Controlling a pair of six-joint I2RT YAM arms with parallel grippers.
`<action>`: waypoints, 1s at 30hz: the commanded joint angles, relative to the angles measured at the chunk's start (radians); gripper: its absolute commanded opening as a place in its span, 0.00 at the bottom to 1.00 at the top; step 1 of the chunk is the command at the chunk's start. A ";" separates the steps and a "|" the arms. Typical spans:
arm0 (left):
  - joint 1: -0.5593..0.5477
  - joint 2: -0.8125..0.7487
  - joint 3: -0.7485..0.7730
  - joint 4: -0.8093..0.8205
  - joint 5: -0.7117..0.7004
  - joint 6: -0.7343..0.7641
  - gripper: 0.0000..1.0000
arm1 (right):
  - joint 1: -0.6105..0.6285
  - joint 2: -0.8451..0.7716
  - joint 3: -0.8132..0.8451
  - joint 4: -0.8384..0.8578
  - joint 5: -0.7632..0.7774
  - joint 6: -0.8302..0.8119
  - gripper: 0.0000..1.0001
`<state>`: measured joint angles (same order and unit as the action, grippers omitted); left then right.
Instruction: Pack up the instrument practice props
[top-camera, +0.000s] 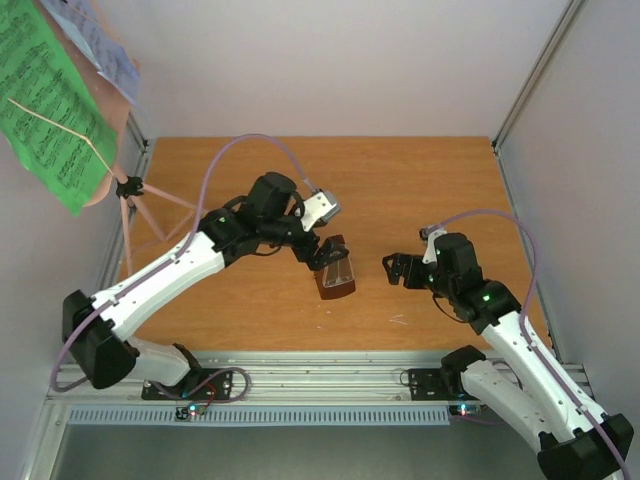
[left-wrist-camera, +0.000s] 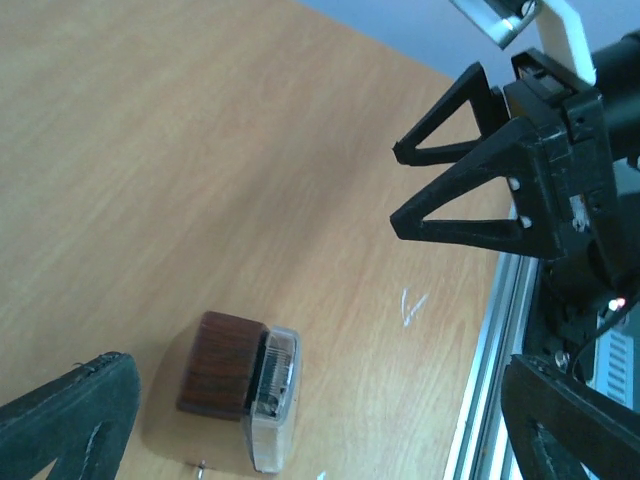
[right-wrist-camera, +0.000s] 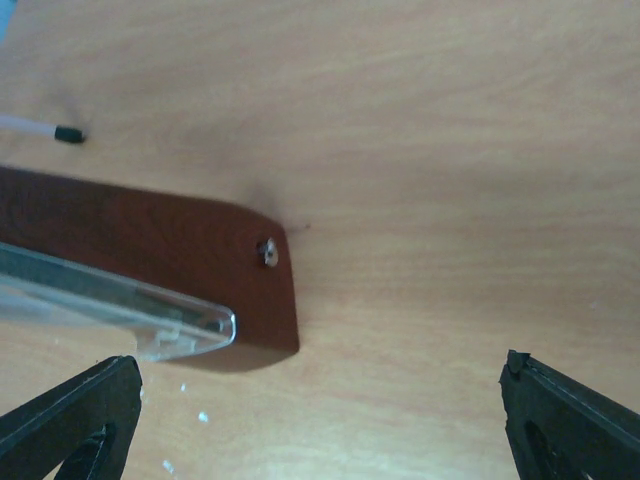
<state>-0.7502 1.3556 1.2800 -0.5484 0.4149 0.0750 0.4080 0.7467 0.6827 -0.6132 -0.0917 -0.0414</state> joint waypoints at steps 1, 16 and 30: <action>-0.018 0.063 0.059 -0.066 0.026 0.079 0.99 | -0.018 -0.025 -0.033 0.022 -0.144 0.040 0.99; -0.023 0.203 0.071 -0.055 -0.056 0.136 0.99 | -0.019 -0.152 -0.063 -0.030 -0.183 0.040 0.98; -0.023 0.210 0.046 -0.047 -0.079 0.173 0.48 | -0.018 -0.203 -0.064 -0.065 -0.183 0.040 0.99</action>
<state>-0.7692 1.5696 1.3167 -0.6167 0.3420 0.2321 0.3962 0.5549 0.6273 -0.6518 -0.2634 -0.0151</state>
